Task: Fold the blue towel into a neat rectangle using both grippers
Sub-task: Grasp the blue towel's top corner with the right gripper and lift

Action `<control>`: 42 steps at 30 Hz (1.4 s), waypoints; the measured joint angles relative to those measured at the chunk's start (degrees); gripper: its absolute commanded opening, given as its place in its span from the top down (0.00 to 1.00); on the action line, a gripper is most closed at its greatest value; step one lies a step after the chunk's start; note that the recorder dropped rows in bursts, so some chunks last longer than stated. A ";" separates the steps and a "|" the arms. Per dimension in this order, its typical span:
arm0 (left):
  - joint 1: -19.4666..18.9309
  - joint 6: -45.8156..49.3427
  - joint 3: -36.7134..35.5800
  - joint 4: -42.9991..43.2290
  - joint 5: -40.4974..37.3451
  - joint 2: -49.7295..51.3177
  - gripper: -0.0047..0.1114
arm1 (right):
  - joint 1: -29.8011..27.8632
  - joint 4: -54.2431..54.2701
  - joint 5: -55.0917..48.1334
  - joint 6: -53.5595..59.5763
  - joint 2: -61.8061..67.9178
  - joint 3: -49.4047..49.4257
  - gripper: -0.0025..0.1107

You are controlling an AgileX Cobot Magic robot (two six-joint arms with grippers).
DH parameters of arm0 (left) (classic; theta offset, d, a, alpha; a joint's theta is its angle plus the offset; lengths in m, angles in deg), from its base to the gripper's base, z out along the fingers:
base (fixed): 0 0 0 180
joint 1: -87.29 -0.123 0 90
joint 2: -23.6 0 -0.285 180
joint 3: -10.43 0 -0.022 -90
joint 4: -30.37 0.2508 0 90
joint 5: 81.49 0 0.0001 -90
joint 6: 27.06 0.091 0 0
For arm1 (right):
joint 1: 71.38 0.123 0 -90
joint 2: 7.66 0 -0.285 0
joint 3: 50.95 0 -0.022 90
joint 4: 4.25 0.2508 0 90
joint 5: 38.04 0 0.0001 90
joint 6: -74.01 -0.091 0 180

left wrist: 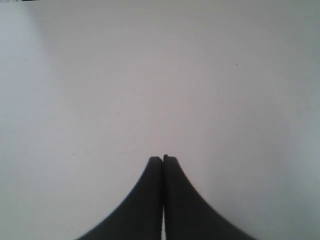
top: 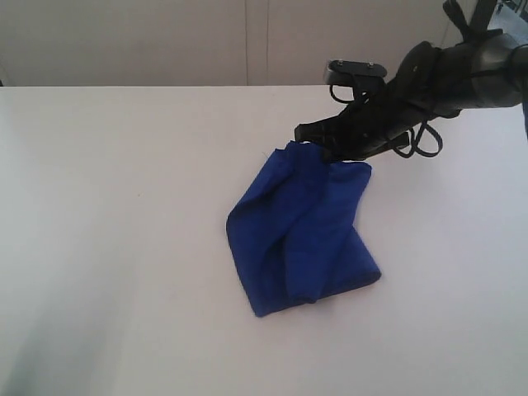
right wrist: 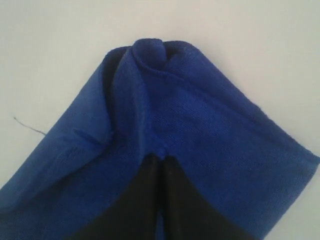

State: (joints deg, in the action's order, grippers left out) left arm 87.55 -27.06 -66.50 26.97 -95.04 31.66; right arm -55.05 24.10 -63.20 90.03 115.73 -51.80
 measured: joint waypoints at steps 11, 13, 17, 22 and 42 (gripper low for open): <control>0.00 0.00 0.00 0.00 0.00 0.00 0.96 | 0.00 -0.24 0.21 0.00 0.00 0.00 0.98; 0.00 0.00 0.00 0.00 0.00 0.00 0.96 | 0.00 -0.24 -0.06 0.00 0.00 0.00 0.98; 0.00 0.00 0.00 0.00 0.06 0.00 0.96 | 0.00 -0.24 -0.62 0.00 0.00 0.00 0.98; 0.00 0.00 0.00 0.00 5.65 0.00 0.96 | 0.00 -0.24 -0.62 0.00 0.00 0.00 0.98; 0.00 -1.85 0.87 -0.11 21.52 0.45 0.96 | 0.00 -0.24 0.60 0.00 0.00 0.00 0.98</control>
State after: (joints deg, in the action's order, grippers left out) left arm 87.55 -28.91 -65.63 26.86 -73.52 32.10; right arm -55.05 23.85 -62.60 90.03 115.73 -51.80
